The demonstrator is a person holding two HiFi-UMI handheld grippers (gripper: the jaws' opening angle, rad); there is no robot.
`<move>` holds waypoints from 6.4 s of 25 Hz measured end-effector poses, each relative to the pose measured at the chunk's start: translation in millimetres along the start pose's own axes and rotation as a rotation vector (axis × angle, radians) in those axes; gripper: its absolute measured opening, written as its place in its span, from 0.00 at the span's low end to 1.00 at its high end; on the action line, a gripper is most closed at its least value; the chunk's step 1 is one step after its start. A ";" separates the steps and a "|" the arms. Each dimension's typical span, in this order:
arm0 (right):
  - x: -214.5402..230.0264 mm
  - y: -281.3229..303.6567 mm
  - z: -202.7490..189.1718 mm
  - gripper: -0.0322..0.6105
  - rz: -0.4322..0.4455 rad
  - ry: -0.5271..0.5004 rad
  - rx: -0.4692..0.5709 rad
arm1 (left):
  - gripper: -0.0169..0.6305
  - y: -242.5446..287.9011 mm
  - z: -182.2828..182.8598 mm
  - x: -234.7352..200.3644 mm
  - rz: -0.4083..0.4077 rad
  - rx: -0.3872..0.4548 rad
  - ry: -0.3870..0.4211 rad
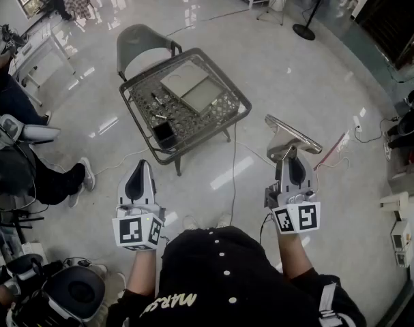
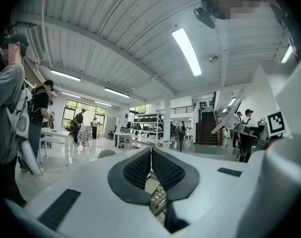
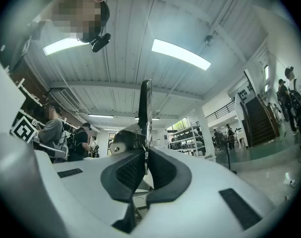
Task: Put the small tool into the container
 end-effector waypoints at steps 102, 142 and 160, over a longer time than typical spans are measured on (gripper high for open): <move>68.5 323.7 -106.2 0.07 0.042 0.051 -0.045 | 0.07 328.1 -10.6 -105.9 -0.034 -0.040 -0.021; 39.0 464.5 -259.7 0.07 0.376 -0.080 -0.357 | 0.07 414.1 -62.7 -119.7 0.037 -0.175 -0.192; 4.7 449.6 -476.0 0.07 0.743 -0.504 -0.601 | 0.07 398.6 -163.1 -96.8 0.104 -0.342 -0.397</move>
Point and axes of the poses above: the fingertips, and each gripper's own axes: y forward along the fingers, x to its right, z out of its top, the point moved 3 cm from there along -y, backward along the fingers, and after that the axes turned 11 degrees about -z, right-handed, at the moved point
